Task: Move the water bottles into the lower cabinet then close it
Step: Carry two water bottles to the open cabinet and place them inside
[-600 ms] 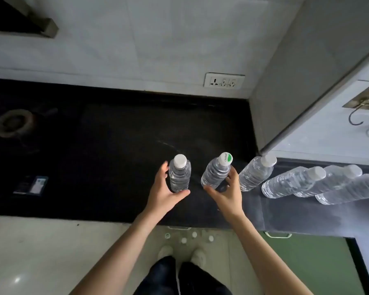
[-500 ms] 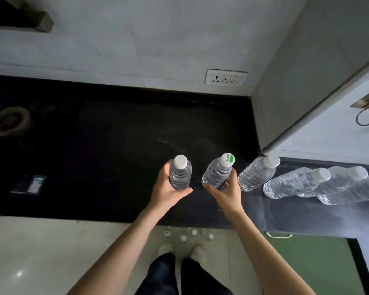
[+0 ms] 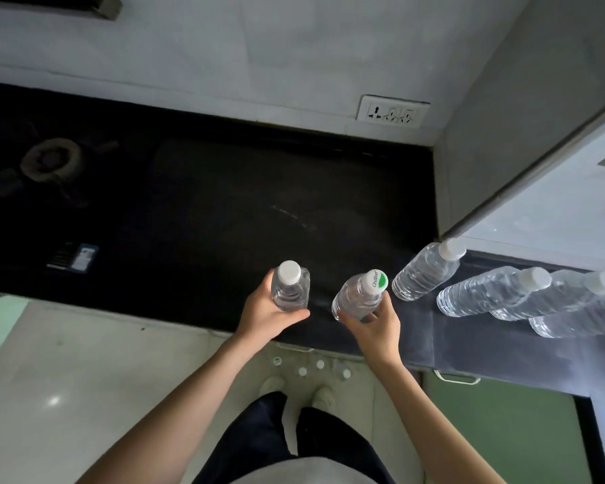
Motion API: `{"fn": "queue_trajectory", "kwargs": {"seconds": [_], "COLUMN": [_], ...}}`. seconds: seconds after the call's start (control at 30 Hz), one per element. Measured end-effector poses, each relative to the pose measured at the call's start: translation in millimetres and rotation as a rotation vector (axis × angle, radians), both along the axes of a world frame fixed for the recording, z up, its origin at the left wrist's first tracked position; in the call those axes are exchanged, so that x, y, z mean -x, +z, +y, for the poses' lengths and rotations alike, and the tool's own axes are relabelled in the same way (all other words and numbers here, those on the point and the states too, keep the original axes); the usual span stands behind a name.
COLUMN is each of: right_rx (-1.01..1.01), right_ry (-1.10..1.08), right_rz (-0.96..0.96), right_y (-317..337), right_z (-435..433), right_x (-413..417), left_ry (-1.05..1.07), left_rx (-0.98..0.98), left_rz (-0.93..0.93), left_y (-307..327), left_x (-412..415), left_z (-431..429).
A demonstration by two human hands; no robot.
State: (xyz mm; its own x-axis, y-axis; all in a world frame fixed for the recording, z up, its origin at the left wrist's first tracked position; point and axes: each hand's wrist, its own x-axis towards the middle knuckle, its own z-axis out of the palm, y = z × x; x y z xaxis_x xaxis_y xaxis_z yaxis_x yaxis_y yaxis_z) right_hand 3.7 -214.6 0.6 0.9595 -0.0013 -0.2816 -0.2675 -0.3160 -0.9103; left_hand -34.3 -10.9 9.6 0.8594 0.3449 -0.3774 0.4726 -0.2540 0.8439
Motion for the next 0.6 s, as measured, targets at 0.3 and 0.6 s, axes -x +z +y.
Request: {"fn": "queue_trajectory", "kwargs": {"seconds": [0.3,0.6], "right_rx": [-0.195,-0.356], "right_ry": [0.23,0.611], "right_rz": [0.011,-0.054], "right_y": [26,110], "right_z": [-18,50], "right_x": [43,51], "left_ry": [0.295,0.727], "left_rx": [0.017,-0.029], "left_rz": [-0.063,-0.276], "left_y": [26,103], "left_x": [87,170], "left_z": [-17,-1]}}
